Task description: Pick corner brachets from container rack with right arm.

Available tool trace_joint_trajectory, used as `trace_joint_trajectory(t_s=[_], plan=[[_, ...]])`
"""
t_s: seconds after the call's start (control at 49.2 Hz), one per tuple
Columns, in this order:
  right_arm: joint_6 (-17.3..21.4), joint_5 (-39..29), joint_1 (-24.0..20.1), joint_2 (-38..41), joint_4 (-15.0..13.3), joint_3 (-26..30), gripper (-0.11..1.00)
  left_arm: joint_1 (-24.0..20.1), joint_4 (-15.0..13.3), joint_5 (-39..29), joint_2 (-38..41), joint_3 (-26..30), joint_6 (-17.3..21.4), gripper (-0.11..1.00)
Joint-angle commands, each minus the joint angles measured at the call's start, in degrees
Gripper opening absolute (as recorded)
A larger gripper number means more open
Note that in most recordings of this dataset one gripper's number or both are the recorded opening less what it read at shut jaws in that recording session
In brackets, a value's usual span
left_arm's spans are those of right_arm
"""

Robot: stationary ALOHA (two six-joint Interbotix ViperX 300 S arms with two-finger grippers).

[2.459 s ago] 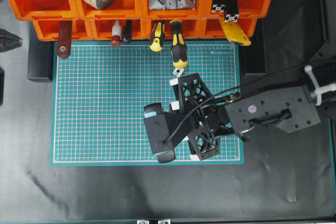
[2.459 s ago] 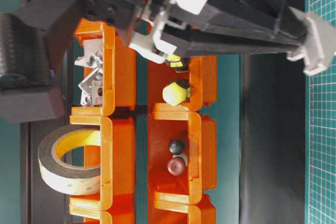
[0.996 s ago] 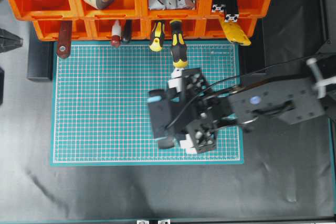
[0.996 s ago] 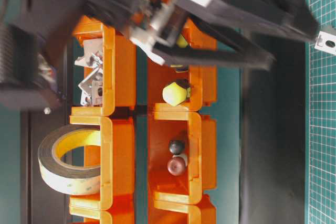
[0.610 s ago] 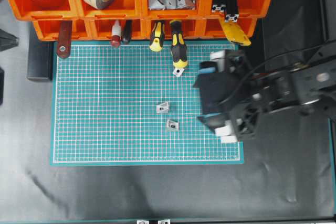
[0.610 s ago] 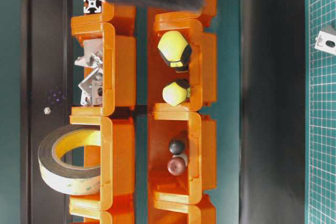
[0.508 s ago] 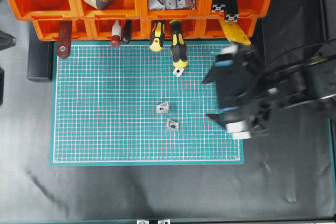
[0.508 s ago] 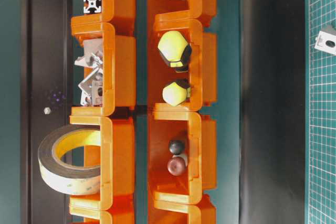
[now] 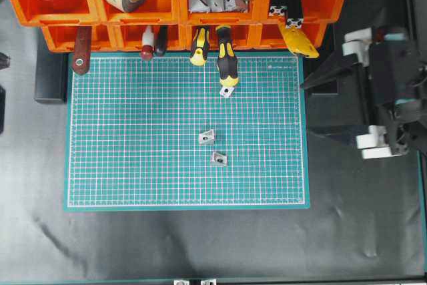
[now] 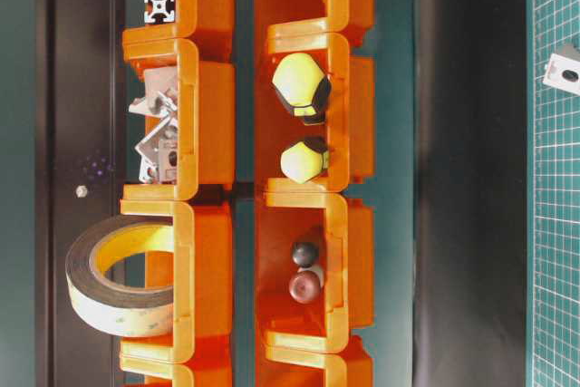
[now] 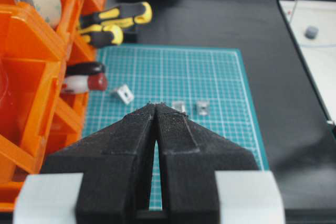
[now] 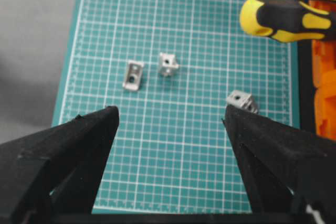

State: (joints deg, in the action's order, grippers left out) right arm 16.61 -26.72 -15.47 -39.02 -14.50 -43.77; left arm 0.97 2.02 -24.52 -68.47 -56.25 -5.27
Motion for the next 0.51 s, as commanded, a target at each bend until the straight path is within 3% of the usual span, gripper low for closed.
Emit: trace_joint_trajectory(t_s=[0.0,0.488], plan=[[0.1,0.2,0.1,-1.1,-0.1,0.3,0.78,-0.1,0.1,0.2,0.4,1.4,-0.1,0.00],[1.2,0.4,0.1,-4.1,0.4,-3.2,0.78,-0.2,0.1,0.1,-1.5,1.1,0.7,0.00]])
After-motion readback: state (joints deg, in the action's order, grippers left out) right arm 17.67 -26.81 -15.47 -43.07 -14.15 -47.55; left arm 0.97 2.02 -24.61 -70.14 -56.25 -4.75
